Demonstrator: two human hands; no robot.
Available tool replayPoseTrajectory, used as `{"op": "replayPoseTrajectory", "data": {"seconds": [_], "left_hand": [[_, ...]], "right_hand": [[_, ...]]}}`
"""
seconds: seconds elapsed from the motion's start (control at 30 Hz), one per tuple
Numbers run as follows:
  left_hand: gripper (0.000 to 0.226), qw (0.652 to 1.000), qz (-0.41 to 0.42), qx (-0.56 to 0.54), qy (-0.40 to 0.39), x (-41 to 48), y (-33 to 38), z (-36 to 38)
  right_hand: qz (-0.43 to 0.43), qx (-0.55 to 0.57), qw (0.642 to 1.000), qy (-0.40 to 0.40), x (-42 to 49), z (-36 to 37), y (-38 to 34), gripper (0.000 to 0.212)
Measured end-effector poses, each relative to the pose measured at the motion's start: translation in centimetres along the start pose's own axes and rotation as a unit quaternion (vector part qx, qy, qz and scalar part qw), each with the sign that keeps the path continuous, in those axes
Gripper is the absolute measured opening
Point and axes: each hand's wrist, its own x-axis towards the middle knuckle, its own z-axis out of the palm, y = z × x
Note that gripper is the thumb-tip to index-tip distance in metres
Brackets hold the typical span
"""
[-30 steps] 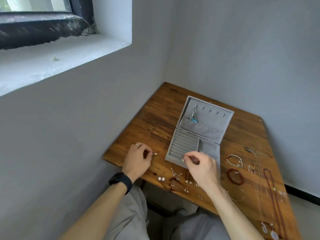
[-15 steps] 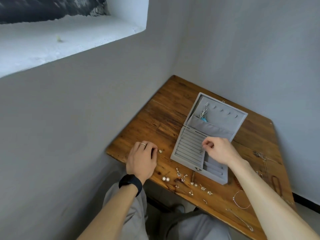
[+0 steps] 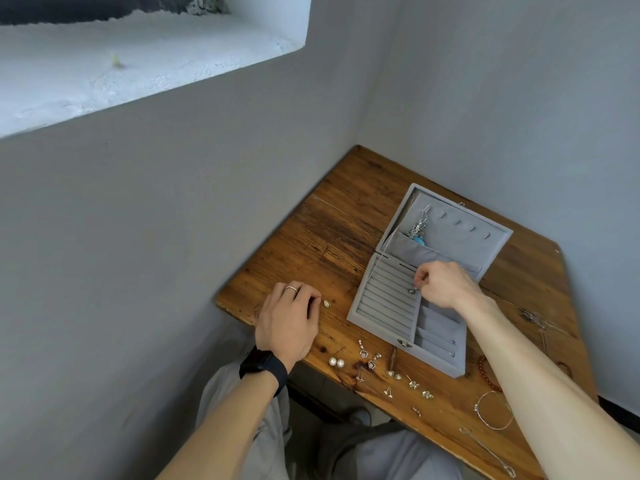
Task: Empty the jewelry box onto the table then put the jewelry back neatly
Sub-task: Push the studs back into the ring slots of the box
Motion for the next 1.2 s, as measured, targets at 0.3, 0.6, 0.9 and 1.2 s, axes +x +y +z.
{"op": "replayPoseTrajectory", "data": {"seconds": [0.3,0.6,0.9,1.2], "left_hand": [[0.006,1.0,0.004,0.005,0.008,-0.1,-0.2,0.3],[0.005,1.0,0.001,-0.002,0.007,-0.1,0.0,0.3],[0.005,1.0,0.0,0.008,-0.003,-0.1,-0.2,0.1],[0.011,0.998,-0.004,-0.035,-0.052,0.2,-0.5,-0.1]], "right_hand": [[0.025,0.001,0.998,0.065,0.0,0.7,-0.2,0.014],[0.048,0.087,0.982,0.158,-1.9,3.2,-0.7,0.021],[0.049,0.182,0.969,0.161,-2.8,4.1,-0.5,0.032],[0.031,0.181,0.95,0.251,-8.7,7.0,2.2,0.03]]}}
